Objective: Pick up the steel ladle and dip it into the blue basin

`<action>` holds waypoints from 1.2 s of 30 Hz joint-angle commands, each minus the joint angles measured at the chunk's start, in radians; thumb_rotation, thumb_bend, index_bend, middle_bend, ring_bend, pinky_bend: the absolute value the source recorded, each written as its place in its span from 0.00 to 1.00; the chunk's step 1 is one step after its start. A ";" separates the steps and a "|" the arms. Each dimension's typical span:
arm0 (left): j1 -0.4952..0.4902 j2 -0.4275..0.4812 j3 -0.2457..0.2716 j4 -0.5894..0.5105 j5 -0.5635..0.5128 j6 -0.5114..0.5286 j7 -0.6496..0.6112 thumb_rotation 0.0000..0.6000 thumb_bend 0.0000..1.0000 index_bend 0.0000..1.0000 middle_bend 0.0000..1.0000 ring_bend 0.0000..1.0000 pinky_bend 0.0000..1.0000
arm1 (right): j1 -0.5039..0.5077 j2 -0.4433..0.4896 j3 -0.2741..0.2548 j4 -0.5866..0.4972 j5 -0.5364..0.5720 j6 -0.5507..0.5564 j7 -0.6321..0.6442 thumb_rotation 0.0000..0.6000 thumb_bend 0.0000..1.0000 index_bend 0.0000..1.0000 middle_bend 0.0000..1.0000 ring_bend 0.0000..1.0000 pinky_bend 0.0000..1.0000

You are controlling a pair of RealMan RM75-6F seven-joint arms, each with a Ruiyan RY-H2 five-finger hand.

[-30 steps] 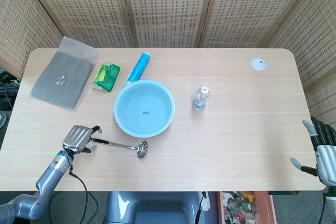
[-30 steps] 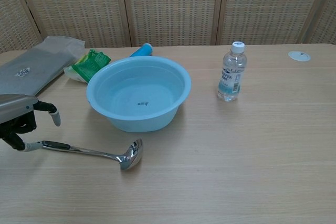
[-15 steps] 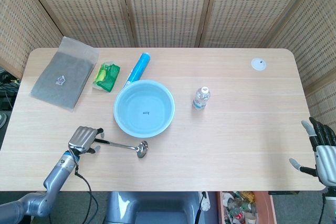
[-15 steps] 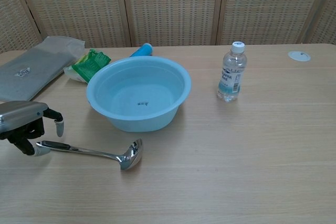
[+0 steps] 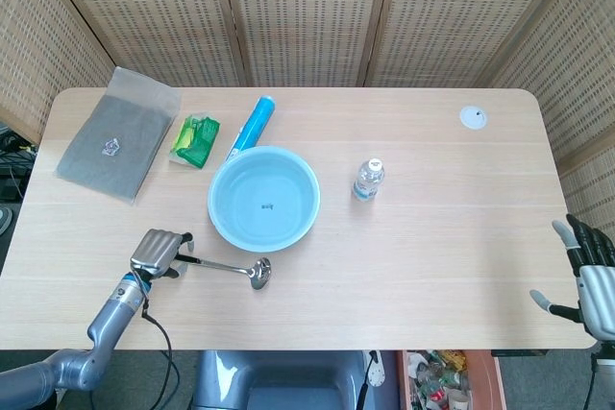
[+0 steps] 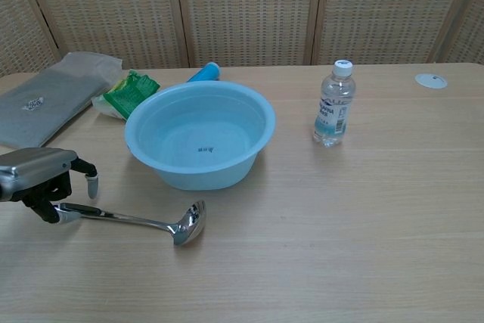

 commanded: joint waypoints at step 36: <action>-0.029 -0.033 0.021 0.034 -0.044 -0.005 0.050 1.00 0.38 0.68 0.98 0.99 1.00 | 0.002 0.008 0.002 0.006 0.007 -0.007 0.031 1.00 0.00 0.00 0.00 0.00 0.00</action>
